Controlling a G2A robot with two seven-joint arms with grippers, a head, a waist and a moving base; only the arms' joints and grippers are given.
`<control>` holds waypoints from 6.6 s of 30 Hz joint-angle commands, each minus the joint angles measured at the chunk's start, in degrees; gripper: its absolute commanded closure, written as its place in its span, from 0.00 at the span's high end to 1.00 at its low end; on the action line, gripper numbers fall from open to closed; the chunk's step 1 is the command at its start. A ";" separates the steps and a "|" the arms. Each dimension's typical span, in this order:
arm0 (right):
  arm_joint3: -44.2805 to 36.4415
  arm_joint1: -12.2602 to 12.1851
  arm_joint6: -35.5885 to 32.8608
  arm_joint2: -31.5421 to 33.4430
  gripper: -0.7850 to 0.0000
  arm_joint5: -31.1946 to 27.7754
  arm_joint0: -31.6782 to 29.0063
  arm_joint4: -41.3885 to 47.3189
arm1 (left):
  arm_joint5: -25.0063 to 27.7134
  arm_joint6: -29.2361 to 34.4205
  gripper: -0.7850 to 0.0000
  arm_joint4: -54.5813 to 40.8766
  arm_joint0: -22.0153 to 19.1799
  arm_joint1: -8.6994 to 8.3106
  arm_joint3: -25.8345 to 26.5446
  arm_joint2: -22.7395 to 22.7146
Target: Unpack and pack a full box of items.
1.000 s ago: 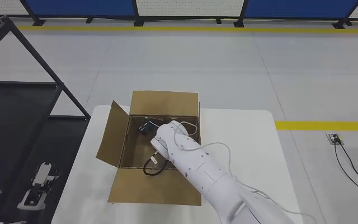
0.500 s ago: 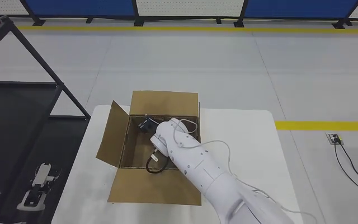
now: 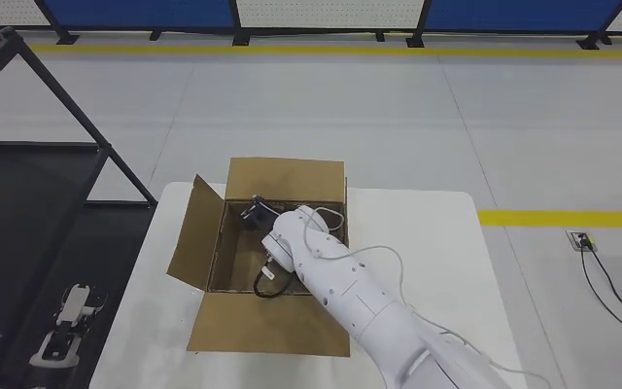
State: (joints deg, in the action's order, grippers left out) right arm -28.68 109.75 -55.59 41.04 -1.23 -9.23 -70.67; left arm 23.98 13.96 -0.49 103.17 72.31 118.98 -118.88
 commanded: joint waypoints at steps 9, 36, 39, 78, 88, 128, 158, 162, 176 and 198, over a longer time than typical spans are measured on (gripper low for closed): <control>-31.78 -6.20 -2.65 8.20 0.49 3.58 -13.13 -8.49 | 0.06 -0.29 1.00 0.86 0.61 0.13 0.97 0.33; -75.81 -11.06 -1.03 20.40 1.00 2.85 -40.53 -10.75 | -0.07 1.24 1.00 4.64 -1.18 0.00 3.63 2.91; -79.80 -11.41 1.18 24.69 1.00 2.27 -43.19 -4.65 | -1.05 1.64 1.00 8.35 -3.30 -0.19 4.68 4.09; -51.67 -15.67 0.18 35.51 1.00 -10.13 -33.41 31.45 | -10.86 8.21 1.00 34.04 -16.13 -1.29 -0.95 26.81; -44.03 -16.05 2.93 32.89 1.00 -11.13 -30.22 32.61 | -12.13 10.91 1.00 36.55 -18.21 -1.54 -3.39 29.67; -47.24 -19.56 3.06 31.51 1.00 -12.49 -29.74 35.32 | -12.13 10.55 1.00 33.11 -18.95 -2.57 -1.24 28.77; -30.79 -21.31 17.79 39.26 1.00 -18.12 -23.41 41.78 | -5.87 11.96 1.00 14.51 -12.36 -3.68 0.79 14.41; -18.31 -21.40 21.67 39.54 1.00 -21.91 -17.32 43.03 | -4.01 15.18 1.00 11.42 -11.88 -4.09 -1.82 11.95; 8.79 -19.50 24.51 35.53 1.00 -32.37 -4.01 47.35 | 2.99 37.61 1.00 -2.73 -10.17 -6.40 -11.58 5.78; 11.69 -19.87 15.21 37.10 1.00 -44.23 -1.65 59.19 | 12.81 53.54 1.00 -11.91 -8.12 -10.96 -13.05 8.55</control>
State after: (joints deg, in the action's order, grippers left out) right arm -16.80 89.90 -40.15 78.25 -45.29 -10.87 -11.50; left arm 36.52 67.78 -12.23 94.72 61.69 106.00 -110.43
